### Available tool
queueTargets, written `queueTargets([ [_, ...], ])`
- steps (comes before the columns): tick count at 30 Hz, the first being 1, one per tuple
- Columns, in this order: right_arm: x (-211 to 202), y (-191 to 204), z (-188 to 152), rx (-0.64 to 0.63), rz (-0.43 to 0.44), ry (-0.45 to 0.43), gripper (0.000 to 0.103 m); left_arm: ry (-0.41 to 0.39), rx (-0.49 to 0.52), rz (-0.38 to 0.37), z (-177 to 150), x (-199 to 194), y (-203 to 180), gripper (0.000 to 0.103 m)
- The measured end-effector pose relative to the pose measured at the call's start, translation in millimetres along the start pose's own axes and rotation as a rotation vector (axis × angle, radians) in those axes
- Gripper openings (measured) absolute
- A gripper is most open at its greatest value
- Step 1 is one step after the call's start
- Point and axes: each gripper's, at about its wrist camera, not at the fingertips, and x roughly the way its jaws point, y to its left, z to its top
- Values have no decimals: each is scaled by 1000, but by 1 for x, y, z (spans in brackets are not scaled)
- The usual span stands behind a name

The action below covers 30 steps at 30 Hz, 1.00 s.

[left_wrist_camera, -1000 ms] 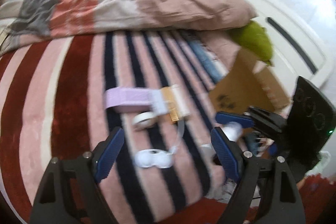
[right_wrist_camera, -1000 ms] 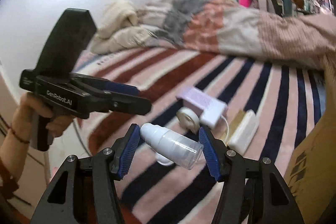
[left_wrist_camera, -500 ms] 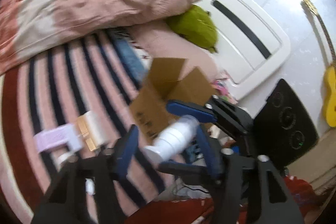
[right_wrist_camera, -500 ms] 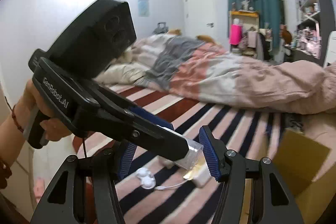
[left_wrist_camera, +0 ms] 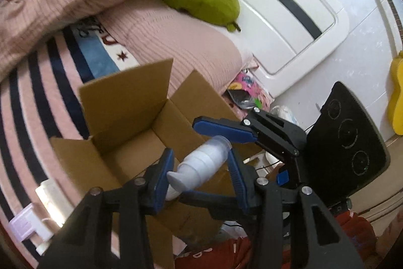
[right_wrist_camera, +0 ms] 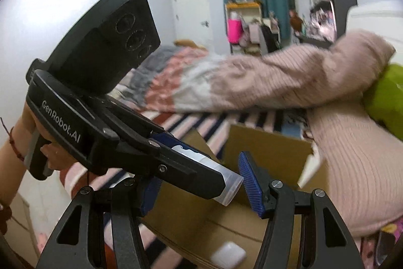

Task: Organize rigid objects
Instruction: 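Lower the spray bottle into the cardboard box and release it, then return the right gripper and grasp the white earphones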

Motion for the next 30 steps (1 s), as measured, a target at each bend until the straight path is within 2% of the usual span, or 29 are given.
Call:
queueTargets([
  [6, 11, -18, -12, 31, -27, 95, 56, 35, 0, 74, 2, 15, 4, 43],
  [7, 14, -18, -13, 30, -36, 111, 59, 37, 3, 85, 2, 14, 5, 52],
  [8, 14, -17, -14, 28, -38, 118, 68, 29, 5, 94, 1, 13, 6, 61],
  [9, 16, -17, -15, 27, -37, 119, 71, 19, 4, 101, 0, 10, 7, 63],
  [16, 13, 3, -11, -2, -10, 99, 73, -66, -16, 166, -18, -39, 20, 63],
  [19, 11, 20, 0, -25, 43, 65, 73, -149, -34, 222, -41, -83, 31, 66],
  [20, 10, 28, 3, -36, 61, 56, 73, -174, -51, 257, -49, -96, 36, 70],
  [22, 12, 52, 10, -71, 101, 47, 73, -230, -90, 373, -72, -125, 52, 72],
  [24, 17, 75, 16, -103, 145, 38, 73, -272, -141, 420, -97, -146, 71, 72],
  [30, 60, 155, 12, -202, 339, 96, 73, -317, -306, 595, -187, -180, 129, 72],
])
